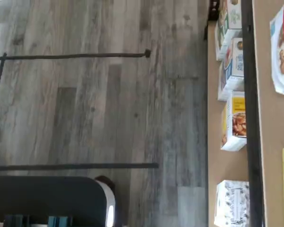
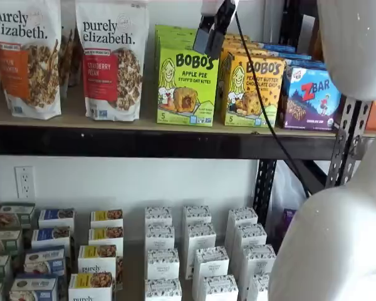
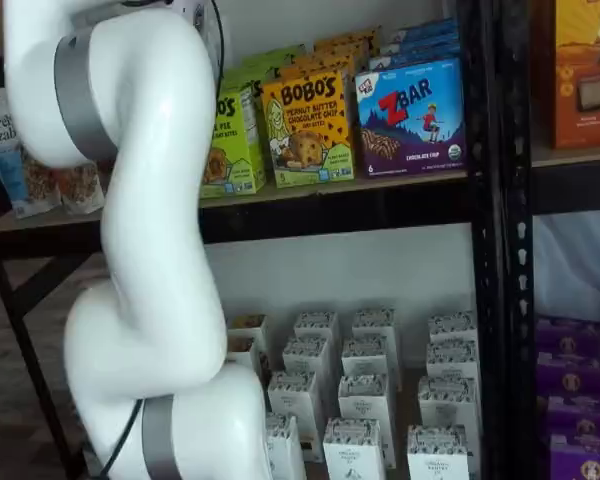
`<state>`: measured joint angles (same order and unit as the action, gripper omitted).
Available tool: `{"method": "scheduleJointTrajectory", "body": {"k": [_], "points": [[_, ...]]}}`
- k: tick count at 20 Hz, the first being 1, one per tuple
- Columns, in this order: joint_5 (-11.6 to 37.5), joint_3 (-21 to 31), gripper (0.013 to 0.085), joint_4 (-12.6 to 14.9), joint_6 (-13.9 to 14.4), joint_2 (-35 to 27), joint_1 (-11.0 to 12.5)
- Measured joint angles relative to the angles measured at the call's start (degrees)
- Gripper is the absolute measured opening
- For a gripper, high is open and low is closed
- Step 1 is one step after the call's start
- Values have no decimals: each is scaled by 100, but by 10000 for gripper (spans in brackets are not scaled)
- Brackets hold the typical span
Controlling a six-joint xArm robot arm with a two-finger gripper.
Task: Pick the green box on the top shelf, the fourth from the left
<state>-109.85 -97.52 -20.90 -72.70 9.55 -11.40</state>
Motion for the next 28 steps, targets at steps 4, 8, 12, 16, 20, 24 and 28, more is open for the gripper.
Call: {"method": "scheduleJointTrajectory", "body": {"k": [4, 8, 12, 16, 20, 24, 28], "points": [[323, 225, 850, -136, -40, 182, 48], [609, 395, 850, -231, -79, 326, 93], [917, 574, 850, -273, -121, 469, 127], [1333, 816, 850, -253, -150, 621, 118], [1762, 1044, 850, -147, -152, 743, 61], [1990, 1137, 850, -72, -168, 739, 34], [2165, 1168, 850, -60, -206, 679, 41]]}}
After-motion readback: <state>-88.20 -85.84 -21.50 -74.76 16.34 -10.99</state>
